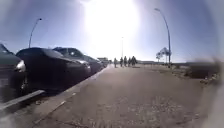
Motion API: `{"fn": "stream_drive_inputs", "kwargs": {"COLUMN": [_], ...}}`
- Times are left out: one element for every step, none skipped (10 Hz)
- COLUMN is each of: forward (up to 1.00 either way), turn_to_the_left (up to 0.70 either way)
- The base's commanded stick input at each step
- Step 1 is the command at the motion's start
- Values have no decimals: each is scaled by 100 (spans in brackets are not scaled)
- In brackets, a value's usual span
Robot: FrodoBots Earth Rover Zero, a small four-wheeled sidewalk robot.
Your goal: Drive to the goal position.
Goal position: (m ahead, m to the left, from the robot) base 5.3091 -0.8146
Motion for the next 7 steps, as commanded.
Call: {"fn": "stream_drive_inputs", "kwargs": {"forward": [100,100,100,100,100,100,100], "turn_to_the_left": [0,0,0,0,-39,-37,0]}}
